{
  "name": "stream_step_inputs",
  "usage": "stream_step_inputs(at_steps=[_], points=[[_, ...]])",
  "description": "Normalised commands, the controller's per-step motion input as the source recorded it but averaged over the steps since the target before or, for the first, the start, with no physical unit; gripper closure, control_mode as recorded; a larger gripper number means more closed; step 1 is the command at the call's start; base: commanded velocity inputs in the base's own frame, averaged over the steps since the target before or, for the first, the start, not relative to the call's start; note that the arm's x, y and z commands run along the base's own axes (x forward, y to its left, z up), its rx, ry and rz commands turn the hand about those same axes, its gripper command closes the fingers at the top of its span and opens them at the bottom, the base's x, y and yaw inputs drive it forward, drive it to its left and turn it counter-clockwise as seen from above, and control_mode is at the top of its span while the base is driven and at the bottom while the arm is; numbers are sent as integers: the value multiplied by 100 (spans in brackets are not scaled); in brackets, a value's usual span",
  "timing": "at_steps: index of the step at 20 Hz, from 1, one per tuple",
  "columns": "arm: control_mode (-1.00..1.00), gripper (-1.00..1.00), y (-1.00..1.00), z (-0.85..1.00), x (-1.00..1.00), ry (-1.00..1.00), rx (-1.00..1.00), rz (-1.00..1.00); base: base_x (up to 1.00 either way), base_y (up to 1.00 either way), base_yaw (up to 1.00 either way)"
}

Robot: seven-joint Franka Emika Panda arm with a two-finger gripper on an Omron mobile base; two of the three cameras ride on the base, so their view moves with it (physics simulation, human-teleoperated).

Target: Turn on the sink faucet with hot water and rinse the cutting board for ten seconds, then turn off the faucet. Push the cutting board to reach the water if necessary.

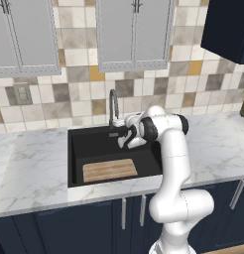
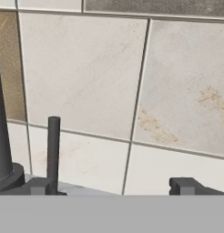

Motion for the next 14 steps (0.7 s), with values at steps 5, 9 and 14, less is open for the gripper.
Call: stream_step_inputs(at_steps=[5, 9, 14], points=[[-100, -100, 10, 0, 0, -2, 0, 0, 0, 0, 0], [-100, -100, 14, 0, 0, 0, 0, 0, 0, 0, 0], [-100, -100, 5, 0, 6, 0, 0, 0, 0, 0, 0]])
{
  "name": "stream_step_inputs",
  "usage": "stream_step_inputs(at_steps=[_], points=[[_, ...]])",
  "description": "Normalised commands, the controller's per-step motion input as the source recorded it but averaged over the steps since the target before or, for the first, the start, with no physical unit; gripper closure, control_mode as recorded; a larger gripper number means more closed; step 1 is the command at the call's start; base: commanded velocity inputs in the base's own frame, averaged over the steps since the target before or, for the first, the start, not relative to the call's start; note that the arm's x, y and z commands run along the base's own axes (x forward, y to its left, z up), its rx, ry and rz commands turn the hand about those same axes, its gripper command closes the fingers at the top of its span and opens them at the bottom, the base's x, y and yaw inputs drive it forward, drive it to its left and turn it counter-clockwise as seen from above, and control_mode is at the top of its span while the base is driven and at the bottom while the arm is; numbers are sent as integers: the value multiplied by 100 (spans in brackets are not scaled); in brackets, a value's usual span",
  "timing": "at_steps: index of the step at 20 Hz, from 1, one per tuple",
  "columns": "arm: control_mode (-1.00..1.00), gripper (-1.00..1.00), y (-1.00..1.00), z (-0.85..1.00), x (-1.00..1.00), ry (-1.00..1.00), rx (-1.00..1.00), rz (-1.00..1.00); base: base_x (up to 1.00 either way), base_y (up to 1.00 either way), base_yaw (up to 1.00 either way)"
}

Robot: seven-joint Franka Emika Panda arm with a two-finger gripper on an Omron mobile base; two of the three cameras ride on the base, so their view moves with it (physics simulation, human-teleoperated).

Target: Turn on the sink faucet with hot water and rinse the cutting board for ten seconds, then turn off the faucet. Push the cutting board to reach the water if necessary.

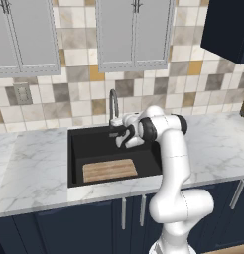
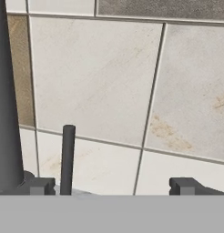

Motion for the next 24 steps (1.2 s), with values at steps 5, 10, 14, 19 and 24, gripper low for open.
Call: stream_step_inputs(at_steps=[5, 10, 14, 19, 24], points=[[-100, -100, 0, 0, 19, 0, 0, 0, 0, 0, 0], [-100, -100, 5, 0, 4, 0, 0, 0, 0, 0, 0], [-100, -100, 1, 0, 0, 0, 0, 0, 0, 0, 0], [-100, -100, 0, 0, 2, 0, 0, 0, 0, 0, 0], [-100, -100, 2, 0, 0, 0, 0, 0, 0, 0, 0]])
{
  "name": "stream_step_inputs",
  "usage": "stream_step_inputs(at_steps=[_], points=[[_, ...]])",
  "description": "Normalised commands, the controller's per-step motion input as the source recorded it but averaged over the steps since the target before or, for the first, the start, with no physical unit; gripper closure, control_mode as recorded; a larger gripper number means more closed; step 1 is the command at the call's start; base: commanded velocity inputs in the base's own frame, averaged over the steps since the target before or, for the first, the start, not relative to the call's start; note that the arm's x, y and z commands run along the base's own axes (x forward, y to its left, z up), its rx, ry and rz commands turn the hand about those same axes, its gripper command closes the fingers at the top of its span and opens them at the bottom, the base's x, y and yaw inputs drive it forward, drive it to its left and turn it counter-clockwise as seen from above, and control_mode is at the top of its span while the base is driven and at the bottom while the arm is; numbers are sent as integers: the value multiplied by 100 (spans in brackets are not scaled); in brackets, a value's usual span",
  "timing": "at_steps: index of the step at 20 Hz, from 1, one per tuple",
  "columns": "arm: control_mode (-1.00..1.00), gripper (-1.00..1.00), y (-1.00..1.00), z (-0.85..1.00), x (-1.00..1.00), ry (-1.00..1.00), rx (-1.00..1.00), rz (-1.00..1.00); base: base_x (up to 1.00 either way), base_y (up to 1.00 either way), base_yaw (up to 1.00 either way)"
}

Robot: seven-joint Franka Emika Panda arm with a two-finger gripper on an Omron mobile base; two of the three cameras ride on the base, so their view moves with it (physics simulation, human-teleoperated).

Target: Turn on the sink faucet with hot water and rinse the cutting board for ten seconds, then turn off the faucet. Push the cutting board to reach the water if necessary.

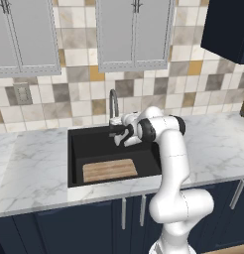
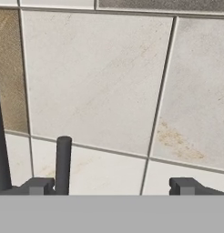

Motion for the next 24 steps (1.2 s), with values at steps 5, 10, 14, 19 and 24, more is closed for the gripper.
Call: stream_step_inputs(at_steps=[5, 10, 14, 19, 24], points=[[-100, -100, 3, 0, 1, 0, 0, 0, 0, 0, 0], [-100, -100, 3, 0, 5, 0, 0, 0, 0, 0, 0], [-100, -100, 3, 0, 3, 0, 0, 0, 0, 0, 0], [-100, -100, 1, 0, 2, 0, 0, 0, 0, 0, 0], [-100, -100, 0, 0, 9, 0, 0, 0, 0, 0, 0]])
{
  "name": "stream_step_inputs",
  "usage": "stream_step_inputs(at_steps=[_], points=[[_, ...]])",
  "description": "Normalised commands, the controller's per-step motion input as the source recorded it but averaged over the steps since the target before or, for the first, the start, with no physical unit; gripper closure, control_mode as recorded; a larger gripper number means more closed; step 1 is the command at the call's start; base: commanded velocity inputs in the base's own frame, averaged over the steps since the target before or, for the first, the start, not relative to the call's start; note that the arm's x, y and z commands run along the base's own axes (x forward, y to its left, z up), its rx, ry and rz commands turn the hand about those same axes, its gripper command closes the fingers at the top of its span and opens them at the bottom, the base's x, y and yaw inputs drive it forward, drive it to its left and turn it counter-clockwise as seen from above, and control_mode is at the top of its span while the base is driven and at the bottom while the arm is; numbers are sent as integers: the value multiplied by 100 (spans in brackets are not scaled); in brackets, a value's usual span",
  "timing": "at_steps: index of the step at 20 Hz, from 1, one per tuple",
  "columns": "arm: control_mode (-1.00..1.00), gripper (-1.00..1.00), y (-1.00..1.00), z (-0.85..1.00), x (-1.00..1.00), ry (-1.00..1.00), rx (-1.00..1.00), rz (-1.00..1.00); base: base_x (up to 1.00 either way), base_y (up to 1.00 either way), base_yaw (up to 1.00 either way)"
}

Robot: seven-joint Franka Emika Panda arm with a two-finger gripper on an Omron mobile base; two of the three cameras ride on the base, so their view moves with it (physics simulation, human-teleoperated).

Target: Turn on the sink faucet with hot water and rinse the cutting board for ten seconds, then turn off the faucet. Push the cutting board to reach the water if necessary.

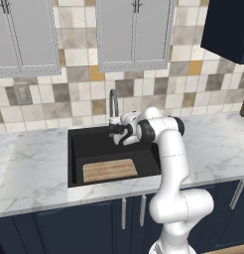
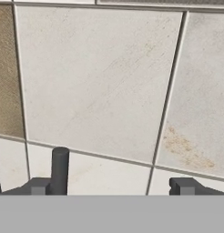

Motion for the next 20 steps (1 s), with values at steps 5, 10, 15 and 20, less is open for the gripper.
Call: stream_step_inputs(at_steps=[5, 10, 15, 20], points=[[-100, -100, 0, 0, 4, 0, 0, 0, 0, 0, 0], [-100, -100, 0, 0, 0, 0, 0, 0, 0, 0, 0], [-100, -100, 0, 0, 3, 0, 0, 0, 0, 0, 0], [-100, -100, 0, 0, 7, 0, 0, 0, 0, 0, 0]])
